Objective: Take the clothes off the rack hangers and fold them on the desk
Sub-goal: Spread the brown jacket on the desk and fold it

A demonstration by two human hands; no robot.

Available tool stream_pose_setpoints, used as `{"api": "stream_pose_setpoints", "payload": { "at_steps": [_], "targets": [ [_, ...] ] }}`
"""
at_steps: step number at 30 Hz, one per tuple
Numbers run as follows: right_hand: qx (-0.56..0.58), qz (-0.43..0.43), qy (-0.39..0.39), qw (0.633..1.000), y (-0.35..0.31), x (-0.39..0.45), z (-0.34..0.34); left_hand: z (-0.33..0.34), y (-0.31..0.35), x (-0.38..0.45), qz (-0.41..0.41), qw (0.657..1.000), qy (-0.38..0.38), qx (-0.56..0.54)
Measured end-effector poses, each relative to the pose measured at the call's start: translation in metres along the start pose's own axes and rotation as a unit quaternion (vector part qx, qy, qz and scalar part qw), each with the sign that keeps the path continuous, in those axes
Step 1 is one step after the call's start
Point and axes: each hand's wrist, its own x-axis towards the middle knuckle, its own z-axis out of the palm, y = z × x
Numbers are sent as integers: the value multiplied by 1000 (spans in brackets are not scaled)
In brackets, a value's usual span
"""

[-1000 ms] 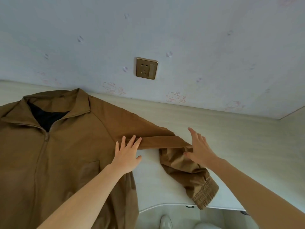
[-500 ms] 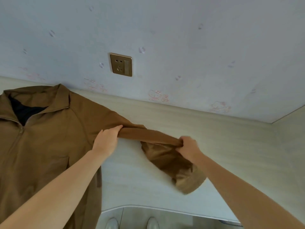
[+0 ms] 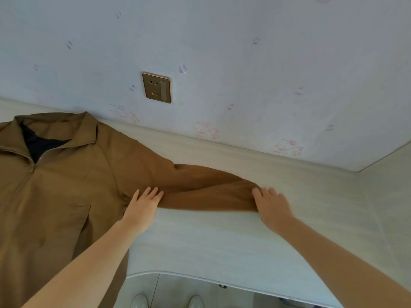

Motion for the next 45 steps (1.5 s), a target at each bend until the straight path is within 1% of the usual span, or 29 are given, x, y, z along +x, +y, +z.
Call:
{"api": "stream_pose_setpoints", "payload": {
  "at_steps": [1, 2, 4, 6, 7, 8, 10, 13, 15, 18, 20, 22, 24, 26, 28, 31, 35, 38, 40, 42, 45],
  "targets": [
    [8, -7, -50, 999, -2, -6, 12, 4, 3, -1, -3, 1000, -27, 15],
    [21, -11, -93, 995, -5, -10, 21, 5, 5, -1, -7, 999, -37, 17],
    [42, -12, -169, 985, -10, -12, 25, 1, 7, 0, -11, 999, -34, 2],
    [51, -9, -220, 974, -17, -7, 15, -1, 5, -3, -7, 1000, -18, -6],
    [58, -11, -228, 972, -22, -3, 7, -1, 3, -6, -9, 1000, -3, -5],
    [71, -15, -221, 973, -29, 2, -2, -1, 1, -10, -15, 1000, 15, 0],
    [115, -30, -180, 976, -43, 14, -19, 1, -4, -19, -34, 998, 49, 11],
    [177, -62, -136, 973, -71, 37, -41, 5, -17, -34, -77, 994, 73, -2],
    [204, -76, -123, 968, -93, 55, -53, 11, -28, -46, -120, 987, 95, -48],
    [238, -90, -108, 961, -129, 80, -70, 18, -38, -62, -170, 962, 150, -151],
    [253, -98, -103, 957, -151, 97, -80, 20, -44, -67, -192, 947, 180, -185],
    [264, -98, -107, 953, -170, 112, -87, 18, -49, -70, -209, 937, 193, -203],
    [273, -99, -107, 951, -188, 128, -93, 14, -52, -73, -226, 936, 180, -201],
    [276, -106, -109, 949, -207, 142, -100, 11, -53, -77, -231, 944, 153, -179],
    [272, -112, -113, 949, -221, 157, -105, 10, -52, -79, -230, 947, 143, -172],
    [235, -122, -106, 959, -239, 179, -109, 9, -53, -78, -232, 945, 138, -188],
    [187, -116, -110, 969, -254, 205, -113, 8, -51, -81, -221, 952, 130, -168],
    [168, -108, -116, 973, -263, 225, -111, 12, -50, -78, -233, 955, 99, -157],
    [155, -113, -119, 974, -269, 236, -106, 14, -48, -73, -252, 949, 74, -174],
    [186, -110, -121, 969, -276, 245, -104, 17, -48, -66, -273, 940, 55, -197],
    [250, -80, -131, 956, -283, 256, -105, 15, -53, -55, -305, 927, 43, -214]
  ]
}}
